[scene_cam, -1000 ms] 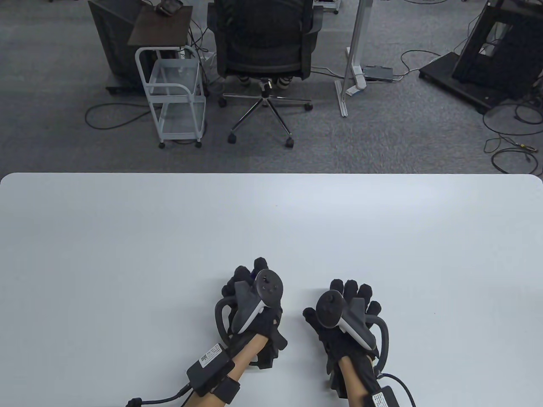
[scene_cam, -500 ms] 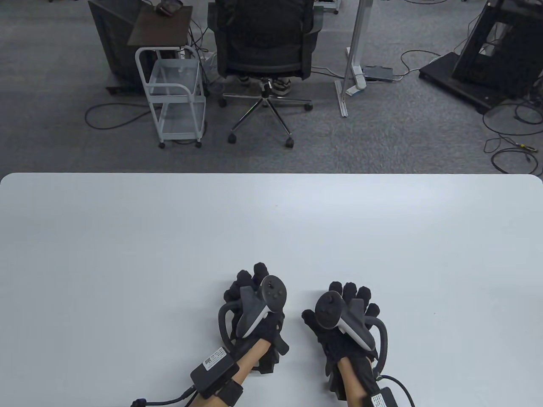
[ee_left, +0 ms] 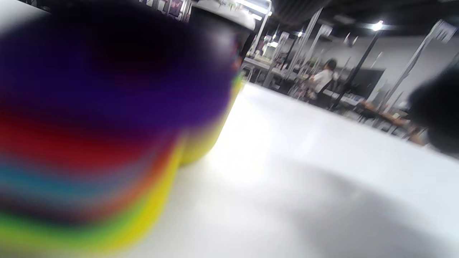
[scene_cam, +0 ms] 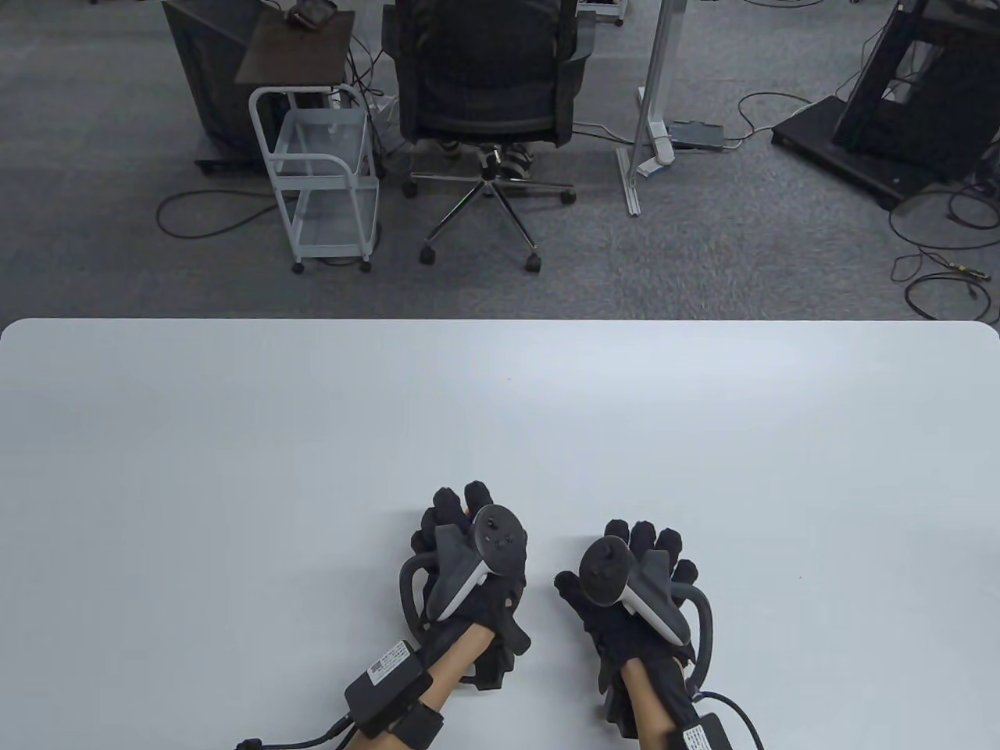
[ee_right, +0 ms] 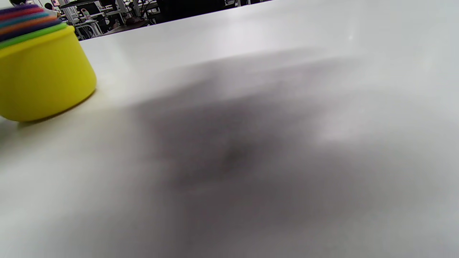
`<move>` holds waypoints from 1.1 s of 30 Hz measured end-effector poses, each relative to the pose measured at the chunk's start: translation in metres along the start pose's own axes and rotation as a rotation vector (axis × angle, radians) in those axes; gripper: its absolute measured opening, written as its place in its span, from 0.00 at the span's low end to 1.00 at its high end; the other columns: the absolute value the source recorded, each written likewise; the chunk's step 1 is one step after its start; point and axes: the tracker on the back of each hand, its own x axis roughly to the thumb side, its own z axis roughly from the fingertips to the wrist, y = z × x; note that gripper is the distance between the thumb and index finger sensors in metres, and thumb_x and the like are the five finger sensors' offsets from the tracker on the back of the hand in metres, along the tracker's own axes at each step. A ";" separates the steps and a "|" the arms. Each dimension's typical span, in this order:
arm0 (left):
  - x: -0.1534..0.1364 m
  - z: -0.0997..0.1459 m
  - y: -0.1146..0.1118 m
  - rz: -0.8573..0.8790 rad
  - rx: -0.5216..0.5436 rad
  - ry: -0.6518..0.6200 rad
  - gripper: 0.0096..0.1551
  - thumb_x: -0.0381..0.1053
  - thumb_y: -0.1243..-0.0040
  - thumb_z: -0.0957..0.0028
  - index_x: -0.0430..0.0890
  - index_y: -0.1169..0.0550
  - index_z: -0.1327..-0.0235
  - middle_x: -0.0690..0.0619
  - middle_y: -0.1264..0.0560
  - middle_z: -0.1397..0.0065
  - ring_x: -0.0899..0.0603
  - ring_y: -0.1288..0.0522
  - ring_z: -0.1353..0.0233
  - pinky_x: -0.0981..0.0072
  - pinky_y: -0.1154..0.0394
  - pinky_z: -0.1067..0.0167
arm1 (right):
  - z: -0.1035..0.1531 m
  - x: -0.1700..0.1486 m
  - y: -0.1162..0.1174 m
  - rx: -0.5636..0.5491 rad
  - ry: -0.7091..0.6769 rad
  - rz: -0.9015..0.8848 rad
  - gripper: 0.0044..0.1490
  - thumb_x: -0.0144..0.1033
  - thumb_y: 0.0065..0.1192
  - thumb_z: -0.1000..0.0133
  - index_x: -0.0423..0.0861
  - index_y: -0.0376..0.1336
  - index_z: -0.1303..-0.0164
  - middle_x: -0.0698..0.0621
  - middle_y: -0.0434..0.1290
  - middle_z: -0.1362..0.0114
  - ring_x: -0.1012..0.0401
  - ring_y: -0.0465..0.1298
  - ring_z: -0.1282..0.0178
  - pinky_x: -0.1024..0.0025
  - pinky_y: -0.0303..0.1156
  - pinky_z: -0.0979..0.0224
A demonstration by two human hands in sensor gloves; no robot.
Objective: Nest plastic measuring cups
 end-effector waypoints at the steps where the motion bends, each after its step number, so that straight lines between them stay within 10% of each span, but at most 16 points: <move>1: 0.000 0.003 0.008 0.014 0.024 -0.023 0.50 0.61 0.54 0.36 0.34 0.56 0.15 0.19 0.63 0.20 0.15 0.58 0.26 0.18 0.57 0.36 | 0.000 0.000 0.000 -0.003 -0.002 0.000 0.63 0.65 0.36 0.39 0.31 0.27 0.14 0.19 0.30 0.15 0.22 0.30 0.24 0.20 0.30 0.30; 8: -0.034 0.032 0.054 -0.141 0.103 -0.302 0.55 0.67 0.54 0.39 0.37 0.57 0.14 0.25 0.64 0.16 0.16 0.60 0.20 0.16 0.62 0.37 | 0.005 0.006 -0.003 -0.039 -0.025 0.010 0.63 0.65 0.36 0.40 0.32 0.27 0.14 0.19 0.29 0.14 0.23 0.29 0.23 0.20 0.30 0.29; 18: -0.129 0.039 0.041 -0.407 0.005 -0.240 0.56 0.74 0.62 0.42 0.44 0.61 0.14 0.35 0.66 0.13 0.15 0.67 0.22 0.15 0.67 0.41 | 0.010 0.012 -0.006 -0.129 -0.068 0.062 0.63 0.66 0.35 0.41 0.34 0.26 0.14 0.22 0.25 0.14 0.26 0.24 0.24 0.22 0.27 0.29; 33: -0.144 0.044 0.040 -0.341 0.005 -0.194 0.56 0.75 0.63 0.43 0.44 0.62 0.15 0.36 0.65 0.12 0.16 0.64 0.21 0.15 0.66 0.40 | 0.011 0.020 -0.004 -0.132 -0.100 0.089 0.63 0.67 0.35 0.41 0.36 0.25 0.14 0.23 0.24 0.14 0.27 0.23 0.24 0.23 0.26 0.28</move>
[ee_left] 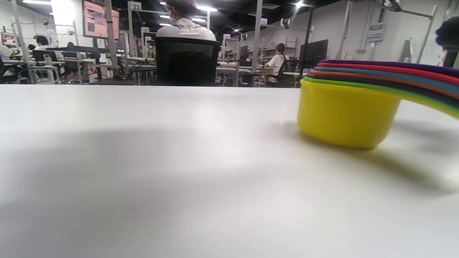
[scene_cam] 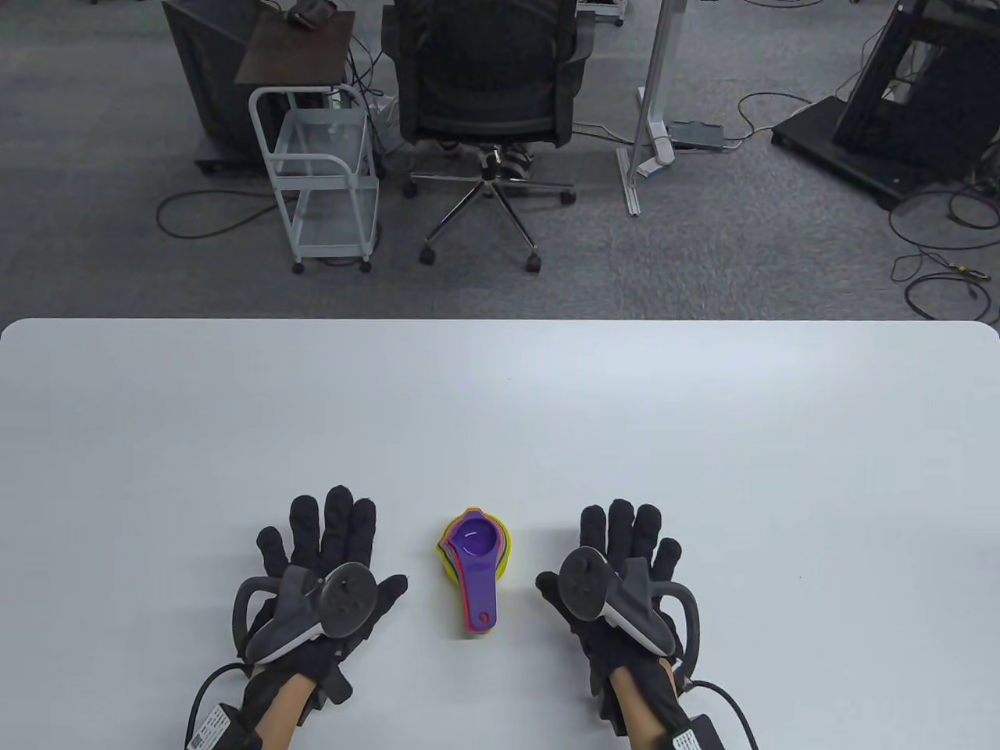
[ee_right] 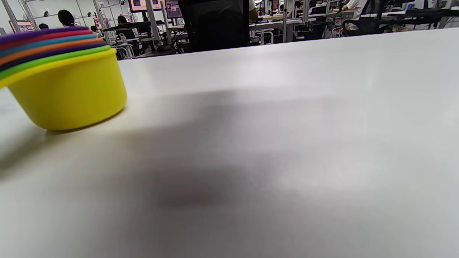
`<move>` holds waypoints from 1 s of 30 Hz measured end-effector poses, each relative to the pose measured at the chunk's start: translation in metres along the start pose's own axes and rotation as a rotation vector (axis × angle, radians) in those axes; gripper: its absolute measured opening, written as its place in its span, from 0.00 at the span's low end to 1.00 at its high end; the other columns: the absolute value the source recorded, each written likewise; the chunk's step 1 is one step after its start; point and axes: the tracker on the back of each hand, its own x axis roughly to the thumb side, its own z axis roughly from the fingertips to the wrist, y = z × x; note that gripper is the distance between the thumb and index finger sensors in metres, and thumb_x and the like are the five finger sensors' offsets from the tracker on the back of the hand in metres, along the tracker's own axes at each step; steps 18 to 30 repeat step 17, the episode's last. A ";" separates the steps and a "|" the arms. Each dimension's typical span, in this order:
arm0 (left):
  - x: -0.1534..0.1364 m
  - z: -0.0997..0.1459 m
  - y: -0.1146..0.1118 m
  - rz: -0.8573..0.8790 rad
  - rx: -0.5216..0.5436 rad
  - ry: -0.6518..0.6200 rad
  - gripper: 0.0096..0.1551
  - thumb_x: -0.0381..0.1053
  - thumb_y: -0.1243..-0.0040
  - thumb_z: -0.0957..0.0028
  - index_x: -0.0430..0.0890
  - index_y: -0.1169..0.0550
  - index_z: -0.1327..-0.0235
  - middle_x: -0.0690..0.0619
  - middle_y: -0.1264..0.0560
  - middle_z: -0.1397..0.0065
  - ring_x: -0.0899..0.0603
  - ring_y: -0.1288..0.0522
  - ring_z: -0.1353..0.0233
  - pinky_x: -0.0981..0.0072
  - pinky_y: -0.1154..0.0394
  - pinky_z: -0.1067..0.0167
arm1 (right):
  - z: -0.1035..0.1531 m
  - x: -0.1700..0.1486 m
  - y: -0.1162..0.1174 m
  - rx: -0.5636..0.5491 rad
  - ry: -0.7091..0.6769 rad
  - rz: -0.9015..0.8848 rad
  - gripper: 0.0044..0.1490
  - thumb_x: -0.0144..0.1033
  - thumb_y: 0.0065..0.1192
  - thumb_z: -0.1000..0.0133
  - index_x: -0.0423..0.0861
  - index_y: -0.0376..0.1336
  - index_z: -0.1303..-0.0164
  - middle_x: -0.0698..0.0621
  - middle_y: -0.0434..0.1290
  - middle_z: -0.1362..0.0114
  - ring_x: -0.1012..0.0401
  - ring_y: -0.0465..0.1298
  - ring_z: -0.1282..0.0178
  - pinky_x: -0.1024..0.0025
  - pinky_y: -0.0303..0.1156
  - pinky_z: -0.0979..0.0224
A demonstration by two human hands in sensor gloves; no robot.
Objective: Nest plastic measuring cups
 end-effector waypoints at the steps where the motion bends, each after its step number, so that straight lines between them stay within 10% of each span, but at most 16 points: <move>1: -0.004 -0.001 -0.002 0.016 -0.014 0.013 0.56 0.75 0.63 0.43 0.44 0.62 0.15 0.36 0.65 0.13 0.16 0.64 0.21 0.15 0.66 0.40 | 0.000 0.000 0.000 0.000 -0.001 -0.004 0.63 0.67 0.35 0.41 0.35 0.25 0.14 0.23 0.24 0.14 0.27 0.23 0.24 0.23 0.26 0.28; 30: -0.008 -0.008 -0.011 0.039 -0.098 0.041 0.56 0.74 0.63 0.43 0.44 0.61 0.15 0.35 0.64 0.13 0.16 0.64 0.21 0.15 0.65 0.40 | -0.001 -0.001 0.002 0.029 -0.003 -0.030 0.63 0.67 0.35 0.41 0.34 0.25 0.14 0.22 0.26 0.14 0.27 0.24 0.24 0.22 0.27 0.29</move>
